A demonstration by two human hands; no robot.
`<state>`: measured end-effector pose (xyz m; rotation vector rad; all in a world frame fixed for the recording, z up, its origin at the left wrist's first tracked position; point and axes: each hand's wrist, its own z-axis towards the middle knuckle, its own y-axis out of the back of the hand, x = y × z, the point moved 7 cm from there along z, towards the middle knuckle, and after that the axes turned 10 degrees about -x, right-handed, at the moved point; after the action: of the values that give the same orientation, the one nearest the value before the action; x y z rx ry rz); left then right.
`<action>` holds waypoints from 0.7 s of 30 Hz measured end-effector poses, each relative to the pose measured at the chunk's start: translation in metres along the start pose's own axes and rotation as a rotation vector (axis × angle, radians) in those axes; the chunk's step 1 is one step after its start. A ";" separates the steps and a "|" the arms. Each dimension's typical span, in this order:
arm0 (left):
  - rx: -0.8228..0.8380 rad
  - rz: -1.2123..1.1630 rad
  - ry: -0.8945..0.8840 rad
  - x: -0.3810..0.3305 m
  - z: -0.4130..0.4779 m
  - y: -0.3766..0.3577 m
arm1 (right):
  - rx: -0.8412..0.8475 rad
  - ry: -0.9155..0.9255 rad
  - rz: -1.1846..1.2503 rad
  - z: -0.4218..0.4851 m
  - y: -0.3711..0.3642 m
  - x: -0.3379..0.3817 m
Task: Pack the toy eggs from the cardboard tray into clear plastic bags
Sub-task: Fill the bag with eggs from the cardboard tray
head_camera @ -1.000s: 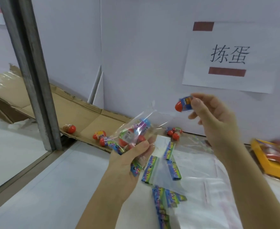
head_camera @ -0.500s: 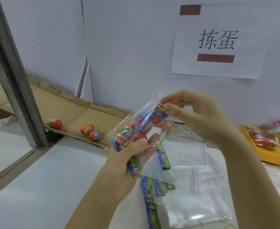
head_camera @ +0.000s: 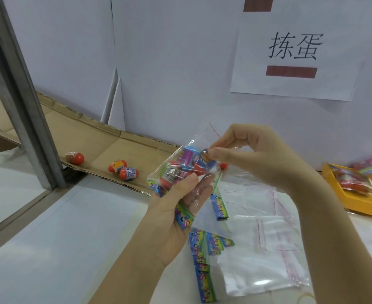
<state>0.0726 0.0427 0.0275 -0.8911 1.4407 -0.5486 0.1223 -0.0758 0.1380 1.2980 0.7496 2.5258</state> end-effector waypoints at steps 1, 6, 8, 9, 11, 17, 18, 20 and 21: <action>-0.008 -0.003 0.002 0.000 0.000 0.001 | 0.002 -0.005 -0.019 0.000 0.000 -0.001; 0.001 -0.018 0.010 0.001 -0.001 0.001 | 0.050 -0.034 -0.047 -0.001 -0.003 -0.004; -0.007 -0.022 0.005 0.000 0.000 0.001 | 0.066 -0.031 -0.091 -0.002 -0.003 -0.005; -0.019 -0.020 -0.003 -0.001 0.000 0.002 | 0.046 -0.019 -0.107 -0.001 -0.002 -0.005; -0.028 -0.038 -0.014 -0.002 0.000 0.003 | -0.091 -0.001 -0.066 0.001 0.001 -0.003; -0.006 -0.147 -0.076 -0.017 -0.002 0.004 | -0.133 -0.510 0.563 -0.007 -0.050 -0.033; -0.002 -0.157 -0.093 -0.020 -0.002 0.003 | 0.022 -0.549 0.522 -0.010 -0.066 -0.032; 0.003 -0.120 -0.127 -0.024 -0.002 0.002 | 0.161 -0.504 0.483 -0.012 -0.086 -0.027; 0.009 -0.096 -0.144 -0.025 -0.002 0.001 | 0.124 -0.476 0.502 -0.010 -0.088 -0.026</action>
<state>0.0681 0.0625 0.0422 -0.9770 1.2692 -0.5511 0.1248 -0.0146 0.0687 2.2576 0.5254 2.3565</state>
